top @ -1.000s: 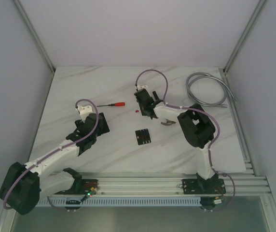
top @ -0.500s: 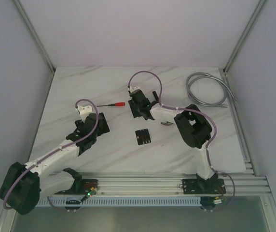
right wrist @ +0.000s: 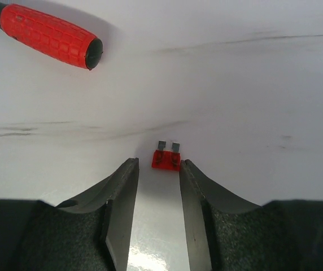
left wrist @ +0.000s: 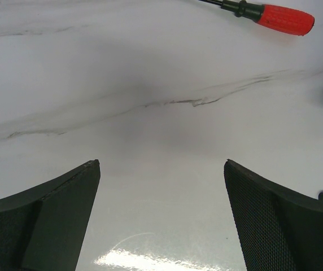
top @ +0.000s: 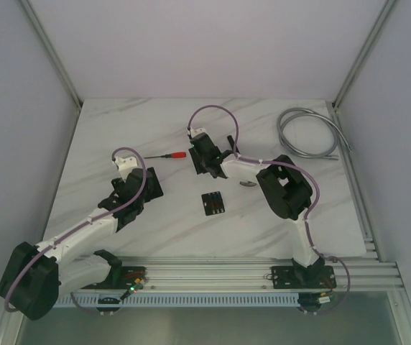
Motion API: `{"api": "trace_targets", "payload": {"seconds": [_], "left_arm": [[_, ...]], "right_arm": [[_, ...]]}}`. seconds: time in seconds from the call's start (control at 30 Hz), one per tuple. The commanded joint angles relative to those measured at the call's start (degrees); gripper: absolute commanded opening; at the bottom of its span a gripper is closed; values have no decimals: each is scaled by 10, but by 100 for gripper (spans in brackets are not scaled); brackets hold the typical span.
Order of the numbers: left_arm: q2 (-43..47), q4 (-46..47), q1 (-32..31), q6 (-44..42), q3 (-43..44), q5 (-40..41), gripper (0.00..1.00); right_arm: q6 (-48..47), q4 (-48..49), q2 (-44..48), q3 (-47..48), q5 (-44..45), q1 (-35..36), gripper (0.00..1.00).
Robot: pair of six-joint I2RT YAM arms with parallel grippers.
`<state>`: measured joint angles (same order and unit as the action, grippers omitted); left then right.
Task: Snap on the fuse box
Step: Pick up the fuse from the center of the board.
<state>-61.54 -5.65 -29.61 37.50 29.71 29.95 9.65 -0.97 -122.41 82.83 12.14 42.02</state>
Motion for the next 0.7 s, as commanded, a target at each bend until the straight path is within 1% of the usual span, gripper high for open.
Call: {"api": "trace_targets", "payload": {"seconds": [0.0,0.37,0.5,0.67], "left_arm": [[9,3,3,3,-4,-3,100],[4,5,3,5,-3,-11,100],[6,10,3,18,-1,-42,100],[10,25,3,39,5,-96,100]], "right_arm": [[-2,-41,-38,-6,17,2,39],[5,-33,-36,-17,28,2,28],[0,6,2,-59,1,2,26],[-9,67,77,-139,-48,3,25]]}}
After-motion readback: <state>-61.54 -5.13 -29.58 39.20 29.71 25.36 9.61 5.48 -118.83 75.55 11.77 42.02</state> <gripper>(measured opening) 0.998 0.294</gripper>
